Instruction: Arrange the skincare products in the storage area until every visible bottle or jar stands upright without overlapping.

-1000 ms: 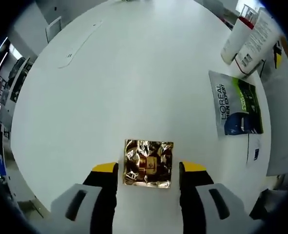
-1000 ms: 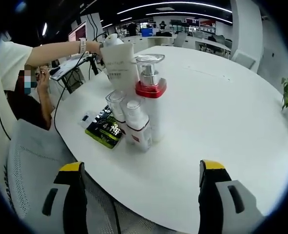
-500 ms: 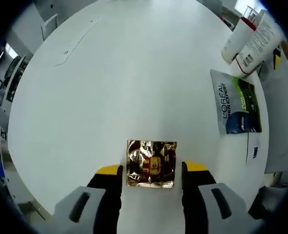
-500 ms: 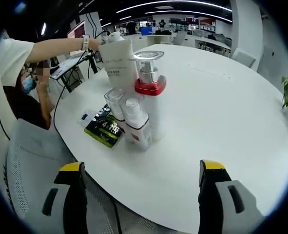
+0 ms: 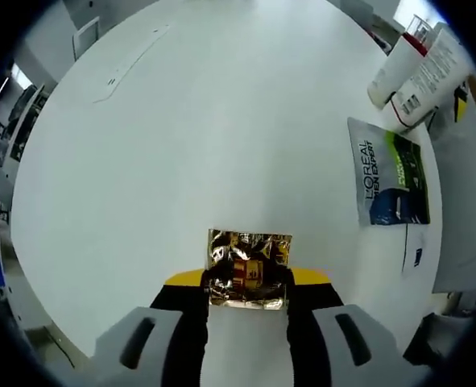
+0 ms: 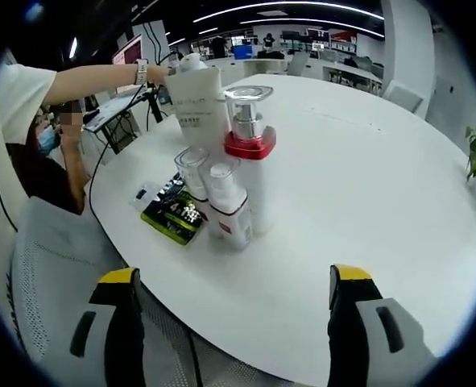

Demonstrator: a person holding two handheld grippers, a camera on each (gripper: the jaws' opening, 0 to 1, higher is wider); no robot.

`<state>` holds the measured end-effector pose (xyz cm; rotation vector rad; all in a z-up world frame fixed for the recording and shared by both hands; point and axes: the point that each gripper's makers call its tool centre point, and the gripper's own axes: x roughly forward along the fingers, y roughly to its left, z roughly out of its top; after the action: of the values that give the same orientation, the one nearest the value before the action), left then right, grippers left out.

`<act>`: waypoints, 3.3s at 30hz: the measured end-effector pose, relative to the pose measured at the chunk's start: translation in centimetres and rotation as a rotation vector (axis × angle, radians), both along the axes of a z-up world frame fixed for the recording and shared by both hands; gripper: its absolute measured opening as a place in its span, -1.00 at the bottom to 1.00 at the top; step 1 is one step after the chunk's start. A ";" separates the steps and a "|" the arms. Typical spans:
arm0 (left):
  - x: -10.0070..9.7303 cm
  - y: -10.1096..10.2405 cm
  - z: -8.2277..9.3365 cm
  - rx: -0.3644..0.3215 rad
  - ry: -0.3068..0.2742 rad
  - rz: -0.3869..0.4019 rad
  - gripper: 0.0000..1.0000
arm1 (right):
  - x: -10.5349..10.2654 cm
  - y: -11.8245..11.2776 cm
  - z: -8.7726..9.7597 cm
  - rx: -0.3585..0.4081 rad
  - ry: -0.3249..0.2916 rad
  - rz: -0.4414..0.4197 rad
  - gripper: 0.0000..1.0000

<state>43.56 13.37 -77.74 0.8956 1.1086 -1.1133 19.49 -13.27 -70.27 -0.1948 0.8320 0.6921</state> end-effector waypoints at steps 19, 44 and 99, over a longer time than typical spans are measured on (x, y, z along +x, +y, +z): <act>-1.4 -0.1 0.1 0.034 -0.002 -0.046 -0.23 | 0.1 0.3 0.3 -0.004 -0.014 0.016 0.93; -4.7 0.3 0.0 0.049 0.024 -0.048 -0.22 | -0.3 0.8 0.9 0.007 -0.036 0.028 0.96; -11.5 -0.6 1.2 0.048 0.035 -0.028 -0.22 | -1.3 1.5 2.0 0.000 -0.066 0.072 0.97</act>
<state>32.07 12.82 -76.56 0.9348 1.1589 -1.1332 18.14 -11.77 -68.28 -0.2476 0.7652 0.7493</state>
